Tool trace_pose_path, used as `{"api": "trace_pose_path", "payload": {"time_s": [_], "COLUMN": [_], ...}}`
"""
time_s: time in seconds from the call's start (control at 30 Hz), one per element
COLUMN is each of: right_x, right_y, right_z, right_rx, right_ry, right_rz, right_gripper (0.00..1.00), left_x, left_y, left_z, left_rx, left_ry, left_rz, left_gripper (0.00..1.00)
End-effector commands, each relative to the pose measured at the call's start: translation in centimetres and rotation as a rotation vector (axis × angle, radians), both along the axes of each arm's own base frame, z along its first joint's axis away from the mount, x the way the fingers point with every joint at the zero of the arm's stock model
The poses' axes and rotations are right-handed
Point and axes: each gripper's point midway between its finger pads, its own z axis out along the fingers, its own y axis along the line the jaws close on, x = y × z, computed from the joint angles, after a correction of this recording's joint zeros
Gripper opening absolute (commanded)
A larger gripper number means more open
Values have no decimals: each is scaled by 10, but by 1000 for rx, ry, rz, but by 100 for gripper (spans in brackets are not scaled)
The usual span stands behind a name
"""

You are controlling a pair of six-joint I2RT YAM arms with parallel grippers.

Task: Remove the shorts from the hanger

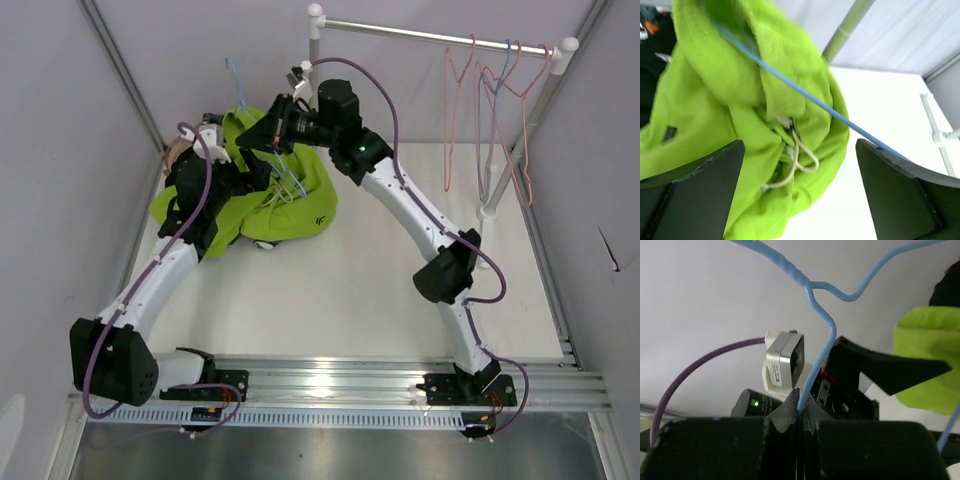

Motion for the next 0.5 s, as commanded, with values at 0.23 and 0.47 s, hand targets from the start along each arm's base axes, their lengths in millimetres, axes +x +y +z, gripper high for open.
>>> {"api": "trace_pose_path", "payload": {"time_s": [0.23,0.47], "right_x": [-69,-115], "right_y": [-107,-145], "right_z": [82,129], "right_rx": [19,120], "right_ry": [-140,-168], "right_rz": [-83,-55], "right_gripper": [0,0], "left_x": [16,44], "left_y": [5,-14], "left_z": [14,-7], "left_rx": [-74,-116], "left_ry": [-86,-62], "left_rz": [46,-10], "left_gripper": [99,99]}}
